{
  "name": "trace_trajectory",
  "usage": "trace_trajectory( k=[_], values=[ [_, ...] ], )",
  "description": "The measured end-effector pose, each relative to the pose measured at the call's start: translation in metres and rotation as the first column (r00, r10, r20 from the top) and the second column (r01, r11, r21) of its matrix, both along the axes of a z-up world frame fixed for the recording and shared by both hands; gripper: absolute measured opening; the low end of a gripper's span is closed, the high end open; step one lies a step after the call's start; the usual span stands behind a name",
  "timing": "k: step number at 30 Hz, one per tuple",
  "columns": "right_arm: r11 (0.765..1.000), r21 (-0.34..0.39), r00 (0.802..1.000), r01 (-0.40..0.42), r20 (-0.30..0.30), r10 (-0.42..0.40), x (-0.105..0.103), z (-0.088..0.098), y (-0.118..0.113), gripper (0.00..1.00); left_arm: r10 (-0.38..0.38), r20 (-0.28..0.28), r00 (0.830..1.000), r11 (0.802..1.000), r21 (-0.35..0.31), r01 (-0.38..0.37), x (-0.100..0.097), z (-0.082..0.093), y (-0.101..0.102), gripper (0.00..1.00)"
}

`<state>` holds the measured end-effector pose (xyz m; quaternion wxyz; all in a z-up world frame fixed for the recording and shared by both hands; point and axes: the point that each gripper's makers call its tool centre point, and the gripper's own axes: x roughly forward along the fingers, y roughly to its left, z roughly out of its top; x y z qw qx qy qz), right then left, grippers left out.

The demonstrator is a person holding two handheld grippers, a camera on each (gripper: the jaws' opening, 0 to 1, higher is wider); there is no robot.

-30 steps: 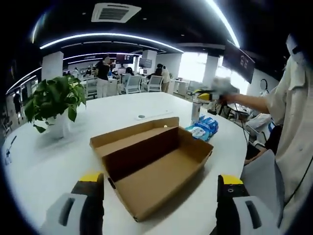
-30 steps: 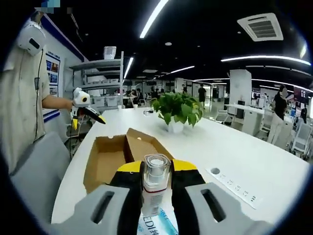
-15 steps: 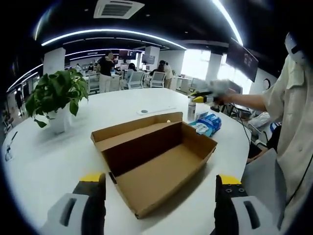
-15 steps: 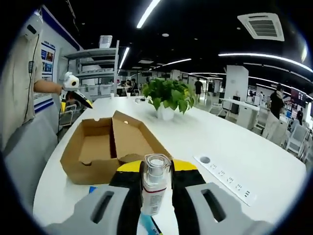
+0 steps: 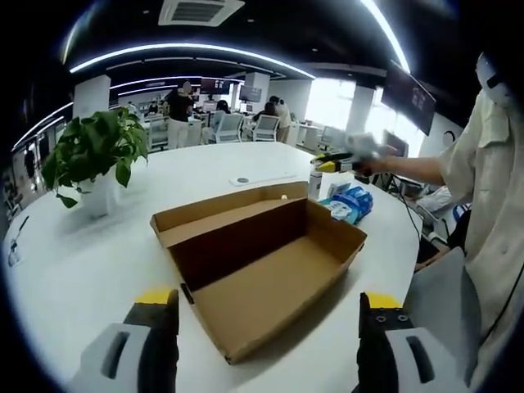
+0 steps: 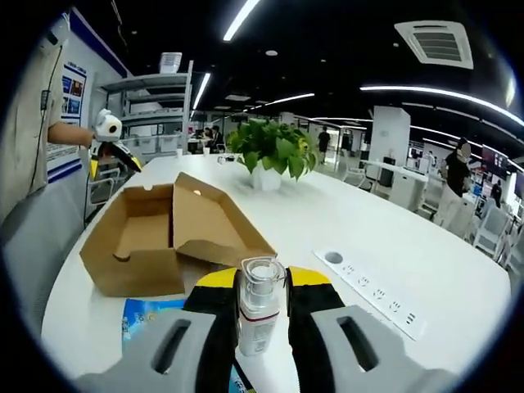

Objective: Operate the shoe box by opening the lid, removing the specified soft item, and placing it in the target area until the item is outside and the box remains undamaged.

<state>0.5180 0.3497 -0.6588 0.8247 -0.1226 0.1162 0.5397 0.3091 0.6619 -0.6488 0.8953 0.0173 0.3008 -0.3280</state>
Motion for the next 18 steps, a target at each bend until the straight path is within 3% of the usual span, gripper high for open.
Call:
trace_trajectory(
  k=[8, 18],
  values=[
    [0.999, -0.045, 1.000, -0.002, 0.013, 0.003, -0.003, -0.015, -0.006, 0.19, -0.009, -0.013, 1.000, 1.000, 0.008, 0.009, 0.000, -0.006, -0.003, 0.92],
    [0.999, -0.051, 1.000, 0.004, 0.016, -0.003, -0.002, -0.014, -0.012, 0.20, -0.002, -0.020, 1.000, 1.000, 0.011, 0.002, 0.000, -0.010, -0.004, 0.92]
  ],
)
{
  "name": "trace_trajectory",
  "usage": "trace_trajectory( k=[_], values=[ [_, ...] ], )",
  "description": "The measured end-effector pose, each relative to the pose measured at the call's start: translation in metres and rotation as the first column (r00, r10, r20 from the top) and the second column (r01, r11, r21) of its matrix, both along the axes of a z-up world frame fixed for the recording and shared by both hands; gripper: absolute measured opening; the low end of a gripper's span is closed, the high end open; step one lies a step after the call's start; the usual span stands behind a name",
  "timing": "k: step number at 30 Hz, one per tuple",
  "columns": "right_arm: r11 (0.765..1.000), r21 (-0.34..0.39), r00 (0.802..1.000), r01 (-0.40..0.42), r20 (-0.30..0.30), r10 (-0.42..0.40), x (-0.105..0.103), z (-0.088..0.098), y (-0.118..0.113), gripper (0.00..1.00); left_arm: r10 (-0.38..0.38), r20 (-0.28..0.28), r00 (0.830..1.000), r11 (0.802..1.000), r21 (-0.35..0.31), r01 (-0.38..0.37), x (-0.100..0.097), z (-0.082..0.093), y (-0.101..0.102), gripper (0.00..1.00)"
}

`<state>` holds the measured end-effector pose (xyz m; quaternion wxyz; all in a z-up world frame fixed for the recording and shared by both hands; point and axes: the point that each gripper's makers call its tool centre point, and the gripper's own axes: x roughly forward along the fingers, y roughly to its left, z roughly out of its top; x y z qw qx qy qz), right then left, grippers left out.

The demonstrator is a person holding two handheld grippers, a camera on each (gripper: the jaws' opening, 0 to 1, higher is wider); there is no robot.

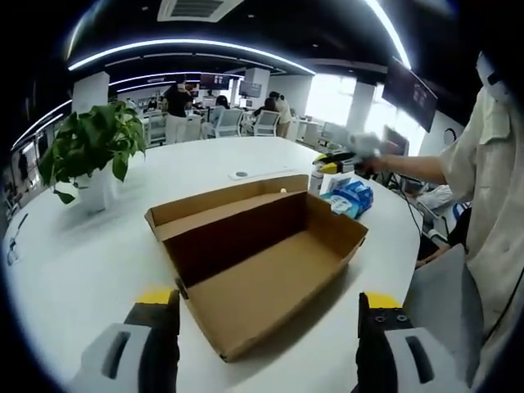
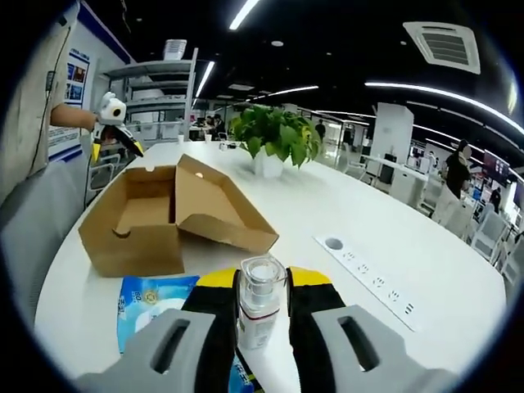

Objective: Operate the shoe box by opening the lid, removing the specified soft item, and placing it in the target area until the item is outside and the box remains undamaged.

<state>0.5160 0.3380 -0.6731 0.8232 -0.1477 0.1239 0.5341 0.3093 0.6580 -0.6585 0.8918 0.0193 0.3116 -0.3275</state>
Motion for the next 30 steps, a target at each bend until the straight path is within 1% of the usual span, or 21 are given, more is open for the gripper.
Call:
trace_trajectory(
  k=[6, 16, 26, 30],
  values=[
    [1.000, -0.001, 1.000, 0.001, -0.010, -0.001, -0.0013, -0.0006, -0.0060, 0.20, -0.001, -0.003, 1.000, 1.000, 0.003, 0.001, 0.0015, -0.0012, -0.0003, 0.92],
    [1.000, -0.005, 1.000, -0.004, -0.014, 0.004, -0.0055, -0.0004, -0.0059, 0.20, 0.005, -0.003, 1.000, 1.000, 0.010, -0.005, 0.0029, -0.0022, 0.0008, 0.91],
    [1.000, -0.004, 1.000, 0.004, -0.024, -0.004, -0.0064, 0.0005, -0.0097, 0.24, 0.013, -0.001, 1.000, 1.000, 0.014, -0.013, 0.0045, -0.0024, 0.0022, 0.91],
    [1.000, 0.003, 1.000, 0.016, -0.018, -0.016, -0.0050, 0.0049, -0.0114, 0.29, 0.020, -0.001, 1.000, 0.999, 0.029, -0.020, 0.0060, -0.0044, 0.0041, 0.89]
  ],
)
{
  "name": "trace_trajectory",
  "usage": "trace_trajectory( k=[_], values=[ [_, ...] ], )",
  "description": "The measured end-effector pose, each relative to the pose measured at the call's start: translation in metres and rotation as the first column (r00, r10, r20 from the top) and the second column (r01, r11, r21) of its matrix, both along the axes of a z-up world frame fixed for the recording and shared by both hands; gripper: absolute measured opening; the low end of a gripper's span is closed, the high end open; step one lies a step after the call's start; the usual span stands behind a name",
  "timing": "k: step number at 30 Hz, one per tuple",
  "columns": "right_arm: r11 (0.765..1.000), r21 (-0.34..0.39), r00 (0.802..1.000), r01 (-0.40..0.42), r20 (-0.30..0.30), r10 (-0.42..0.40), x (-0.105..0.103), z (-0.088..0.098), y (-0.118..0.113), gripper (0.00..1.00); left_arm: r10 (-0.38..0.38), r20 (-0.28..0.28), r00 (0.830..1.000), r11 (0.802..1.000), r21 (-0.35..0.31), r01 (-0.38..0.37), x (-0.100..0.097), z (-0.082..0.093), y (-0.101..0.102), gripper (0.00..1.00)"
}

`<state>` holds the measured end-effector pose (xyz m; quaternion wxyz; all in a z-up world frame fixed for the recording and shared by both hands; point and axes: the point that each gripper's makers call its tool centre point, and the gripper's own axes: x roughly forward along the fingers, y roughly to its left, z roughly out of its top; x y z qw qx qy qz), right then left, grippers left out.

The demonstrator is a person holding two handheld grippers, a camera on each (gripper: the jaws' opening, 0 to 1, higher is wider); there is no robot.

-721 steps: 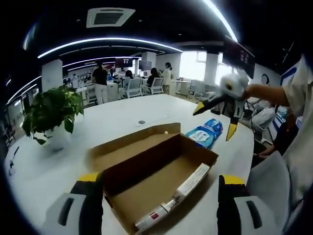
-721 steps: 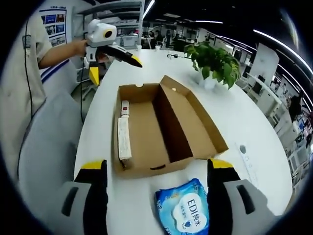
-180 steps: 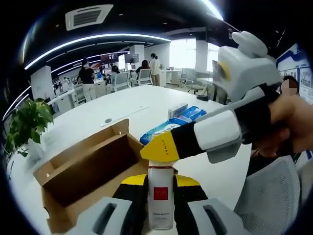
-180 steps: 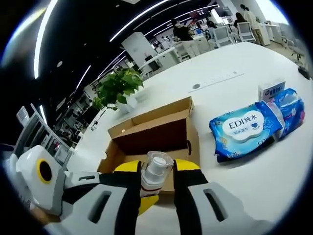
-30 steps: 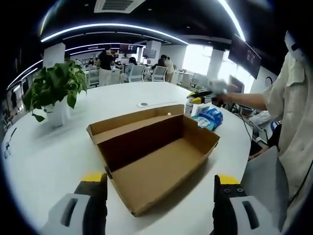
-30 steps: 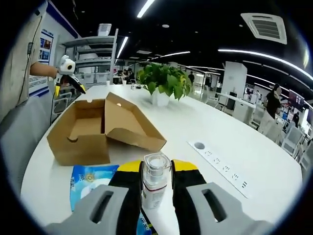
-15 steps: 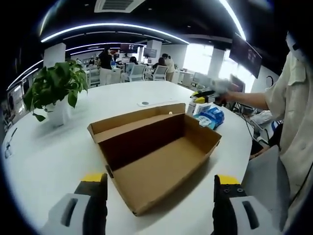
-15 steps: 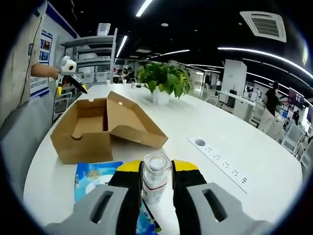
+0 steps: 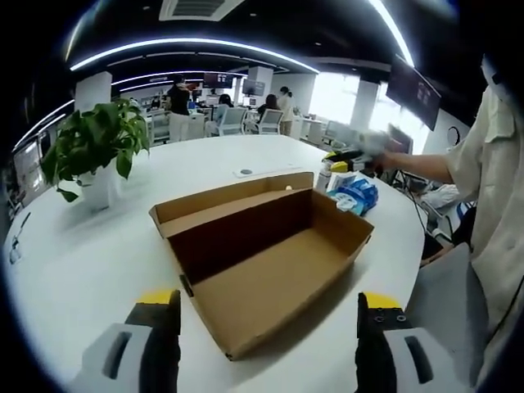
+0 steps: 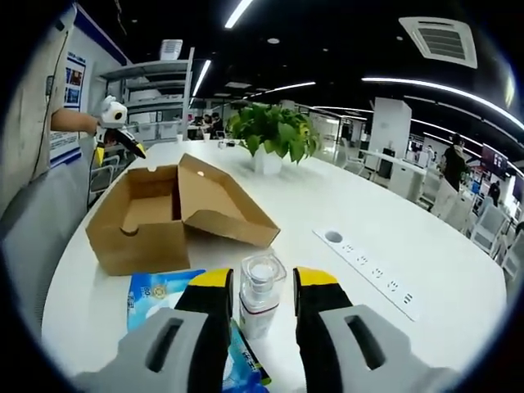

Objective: Operate the shoe box by opening the lid, removing the specified soft item, and placing it in the target area until the item is outside and the box remains undamaged.

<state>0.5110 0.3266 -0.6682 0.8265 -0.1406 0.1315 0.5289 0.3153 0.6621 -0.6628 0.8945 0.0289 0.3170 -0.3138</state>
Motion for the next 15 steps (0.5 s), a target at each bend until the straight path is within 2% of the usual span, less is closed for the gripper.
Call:
trace_trajectory(
  k=[5, 9, 11, 15],
  values=[
    [1.000, 0.009, 1.000, 0.022, -0.006, -0.022, -0.002, 0.010, 0.001, 0.31, 0.027, -0.001, 1.000, 0.999, 0.028, -0.027, 0.003, -0.004, 0.005, 0.83],
    [0.998, 0.019, 0.998, 0.058, -0.030, -0.057, -0.006, 0.019, 0.005, 0.36, 0.064, 0.013, 0.998, 0.994, 0.085, -0.065, 0.008, -0.008, 0.016, 0.74],
    [0.995, 0.040, 0.994, 0.092, -0.060, -0.090, -0.008, 0.025, 0.006, 0.35, 0.075, 0.013, 0.997, 0.993, 0.090, -0.076, 0.009, -0.009, 0.017, 0.72],
    [0.991, 0.051, 0.990, 0.127, -0.074, -0.123, -0.010, 0.036, 0.010, 0.38, 0.112, 0.011, 0.994, 0.987, 0.115, -0.113, 0.011, -0.011, 0.024, 0.64]
  ],
)
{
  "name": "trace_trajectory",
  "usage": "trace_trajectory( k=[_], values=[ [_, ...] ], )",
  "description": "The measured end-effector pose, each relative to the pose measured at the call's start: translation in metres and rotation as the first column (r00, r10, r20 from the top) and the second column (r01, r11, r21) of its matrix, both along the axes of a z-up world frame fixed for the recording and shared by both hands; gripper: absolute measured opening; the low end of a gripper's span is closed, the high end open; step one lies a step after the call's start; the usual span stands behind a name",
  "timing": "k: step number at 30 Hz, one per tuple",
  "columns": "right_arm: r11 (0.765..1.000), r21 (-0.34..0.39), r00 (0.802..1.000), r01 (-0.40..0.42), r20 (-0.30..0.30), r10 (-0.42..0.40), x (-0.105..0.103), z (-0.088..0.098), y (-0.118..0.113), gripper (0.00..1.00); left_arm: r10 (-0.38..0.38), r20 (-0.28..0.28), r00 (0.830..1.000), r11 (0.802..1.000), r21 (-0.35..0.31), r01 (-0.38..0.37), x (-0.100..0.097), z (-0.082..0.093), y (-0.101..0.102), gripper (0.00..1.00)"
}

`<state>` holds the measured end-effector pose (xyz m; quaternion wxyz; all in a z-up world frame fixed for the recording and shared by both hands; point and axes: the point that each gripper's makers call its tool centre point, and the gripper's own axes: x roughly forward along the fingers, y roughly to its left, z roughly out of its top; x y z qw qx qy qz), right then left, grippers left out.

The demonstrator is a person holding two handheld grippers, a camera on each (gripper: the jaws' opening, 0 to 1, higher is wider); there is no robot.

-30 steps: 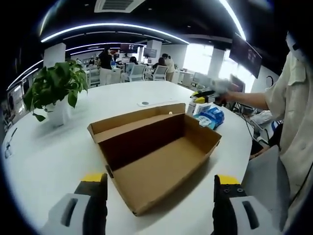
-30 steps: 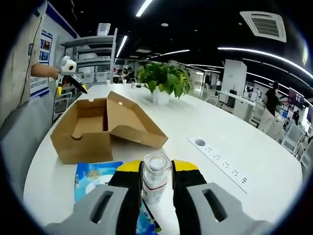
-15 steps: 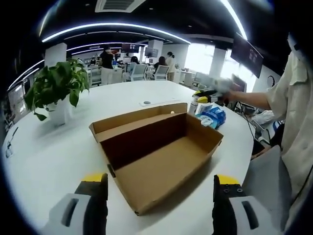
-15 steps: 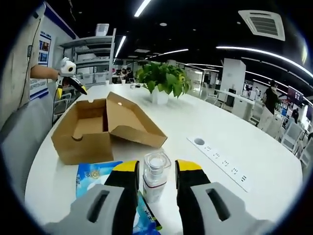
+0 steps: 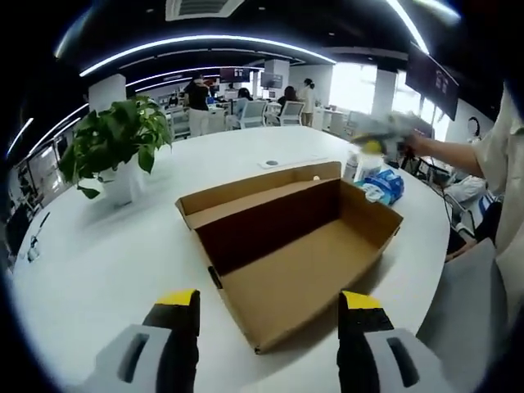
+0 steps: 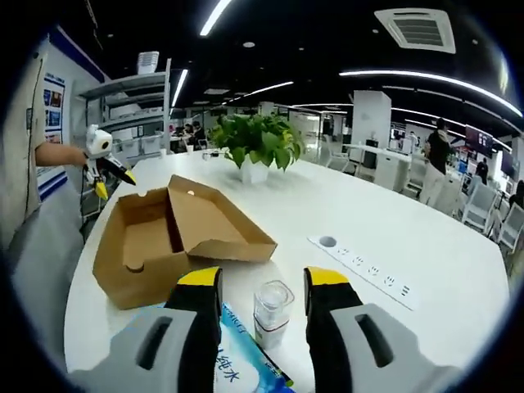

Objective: Operate the shoe box by opening the lid, removing the specified soft item, and placing it in the target area until the item is outside and the box remains undamaged.

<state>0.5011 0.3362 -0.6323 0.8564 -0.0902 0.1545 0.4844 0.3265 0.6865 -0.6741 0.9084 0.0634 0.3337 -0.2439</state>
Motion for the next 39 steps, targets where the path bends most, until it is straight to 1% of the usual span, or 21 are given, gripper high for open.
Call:
trace_trajectory(
  k=[4, 5, 7, 8, 10, 11, 12, 13, 15, 19, 21, 23, 24, 27, 29, 30, 32, 34, 36, 39],
  values=[
    [0.997, 0.028, 0.996, 0.075, -0.052, -0.073, -0.001, 0.009, 0.005, 0.37, 0.038, -0.003, 0.999, 0.999, 0.013, -0.038, 0.001, -0.002, 0.006, 0.59],
    [0.994, 0.019, 0.992, 0.106, -0.067, -0.104, -0.001, 0.009, 0.003, 0.37, 0.050, -0.005, 0.999, 0.999, 0.015, -0.050, 0.001, -0.003, 0.008, 0.56],
    [0.993, 0.025, 0.990, 0.116, -0.082, -0.114, -0.004, 0.012, 0.009, 0.37, 0.077, -0.011, 0.997, 0.997, 0.014, -0.077, 0.001, -0.004, 0.012, 0.51],
    [0.990, 0.023, 0.985, 0.142, -0.098, -0.139, -0.005, 0.013, 0.010, 0.37, 0.087, -0.014, 0.996, 0.996, 0.010, -0.087, 0.001, -0.004, 0.013, 0.48],
    [0.987, 0.024, 0.982, 0.157, -0.111, -0.153, -0.006, 0.013, 0.012, 0.36, 0.117, -0.025, 0.993, 0.993, -0.003, -0.117, 0.000, -0.006, 0.016, 0.45],
    [0.984, 0.014, 0.976, 0.180, -0.123, -0.177, -0.006, 0.012, 0.012, 0.36, 0.129, -0.030, 0.991, 0.992, -0.001, -0.129, 0.000, -0.007, 0.018, 0.44],
    [0.983, 0.017, 0.977, 0.181, -0.121, -0.177, -0.006, 0.014, 0.014, 0.34, 0.134, -0.032, 0.990, 0.991, 0.003, -0.134, 0.000, -0.008, 0.020, 0.43],
    [0.979, 0.016, 0.972, 0.201, -0.129, -0.198, -0.006, 0.014, 0.016, 0.33, 0.140, -0.035, 0.990, 0.990, 0.012, -0.139, -0.001, -0.010, 0.021, 0.41],
    [0.976, 0.017, 0.968, 0.216, -0.136, -0.212, -0.006, 0.017, 0.021, 0.29, 0.144, -0.045, 0.988, 0.989, 0.029, -0.143, -0.003, -0.014, 0.022, 0.36],
    [0.971, 0.007, 0.955, 0.238, -0.181, -0.233, -0.007, 0.016, 0.031, 0.27, 0.153, -0.073, 0.985, 0.988, 0.046, -0.150, -0.008, -0.024, 0.022, 0.33],
    [0.968, 0.012, 0.948, 0.252, -0.205, -0.245, -0.007, 0.016, 0.034, 0.26, 0.162, -0.078, 0.984, 0.986, 0.036, -0.160, -0.009, -0.025, 0.021, 0.30],
    [0.963, 0.002, 0.940, 0.268, -0.221, -0.261, -0.005, 0.015, 0.036, 0.25, 0.175, -0.079, 0.981, 0.984, 0.030, -0.173, -0.009, -0.026, 0.022, 0.27],
    [0.960, -0.016, 0.934, 0.279, -0.228, -0.276, -0.003, 0.013, 0.036, 0.23, 0.180, -0.081, 0.980, 0.984, 0.031, -0.178, -0.008, -0.026, 0.023, 0.27],
    [0.955, -0.037, 0.924, 0.294, -0.244, -0.294, 0.000, 0.011, 0.037, 0.20, 0.200, -0.086, 0.976, 0.980, 0.020, -0.199, -0.007, -0.027, 0.024, 0.25],
    [0.948, -0.041, 0.905, 0.316, -0.288, -0.314, 0.003, 0.009, 0.041, 0.21, 0.214, -0.108, 0.971, 0.977, 0.013, -0.214, -0.007, -0.030, 0.026, 0.20],
    [0.945, -0.062, 0.893, 0.320, -0.313, -0.323, 0.004, 0.006, 0.042, 0.20, 0.221, -0.121, 0.968, 0.975, 0.001, -0.222, -0.007, -0.031, 0.025, 0.18],
    [0.945, -0.071, 0.889, 0.321, -0.321, -0.326, 0.007, 0.005, 0.046, 0.19, 0.234, -0.137, 0.962, 0.971, -0.006, -0.238, -0.006, -0.033, 0.026, 0.16],
    [0.943, -0.100, 0.879, 0.318, -0.341, -0.332, 0.011, 0.001, 0.052, 0.18, 0.245, -0.153, 0.957, 0.968, -0.012, -0.249, -0.005, -0.035, 0.026, 0.15],
    [0.941, -0.127, 0.867, 0.312, -0.367, -0.337, 0.012, -0.004, 0.056, 0.19, 0.244, -0.161, 0.956, 0.968, -0.010, -0.249, -0.005, -0.035, 0.025, 0.13],
    [0.941, -0.161, 0.863, 0.298, -0.375, -0.337, 0.015, -0.010, 0.063, 0.18, 0.250, -0.167, 0.954, 0.967, 0.001, -0.253, -0.003, -0.037, 0.025, 0.11]
  ],
)
